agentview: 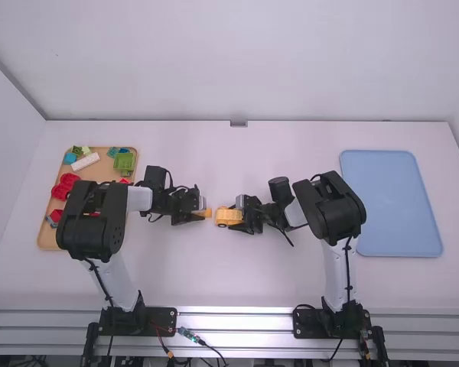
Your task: Assemble lego blocks to make yellow taxi
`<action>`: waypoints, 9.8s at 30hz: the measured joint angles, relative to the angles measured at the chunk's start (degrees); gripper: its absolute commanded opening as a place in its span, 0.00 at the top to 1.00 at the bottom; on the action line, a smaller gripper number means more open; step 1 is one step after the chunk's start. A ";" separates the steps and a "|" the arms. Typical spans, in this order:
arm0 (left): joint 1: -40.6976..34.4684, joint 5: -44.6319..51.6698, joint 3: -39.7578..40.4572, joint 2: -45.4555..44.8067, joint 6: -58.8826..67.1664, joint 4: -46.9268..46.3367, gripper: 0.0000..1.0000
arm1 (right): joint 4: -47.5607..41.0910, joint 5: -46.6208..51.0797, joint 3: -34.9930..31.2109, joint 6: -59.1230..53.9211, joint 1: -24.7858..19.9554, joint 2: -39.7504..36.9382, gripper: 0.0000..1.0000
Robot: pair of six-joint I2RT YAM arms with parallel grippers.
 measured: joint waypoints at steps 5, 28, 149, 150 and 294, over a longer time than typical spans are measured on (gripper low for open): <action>0.02 1.25 0.00 1.57 -2.08 2.34 0.63 | 0.02 0.00 0.00 0.00 0.00 0.00 0.40; 0.09 0.94 3.08 2.10 -3.02 -3.28 0.78 | -0.02 0.00 0.00 -0.02 0.02 0.00 0.40; -19.50 -3.04 -0.44 -3.54 -27.02 12.52 0.98 | -11.15 -4.48 2.89 -8.83 -2.58 0.00 0.52; -19.50 -3.06 -0.44 -3.54 -27.04 12.57 0.80 | -11.15 -4.46 2.89 -8.83 -2.62 0.00 0.52; -3.30 -37.97 -14.58 -41.90 -74.58 27.45 0.01 | -18.29 41.77 -8.15 31.30 -31.26 -50.93 0.01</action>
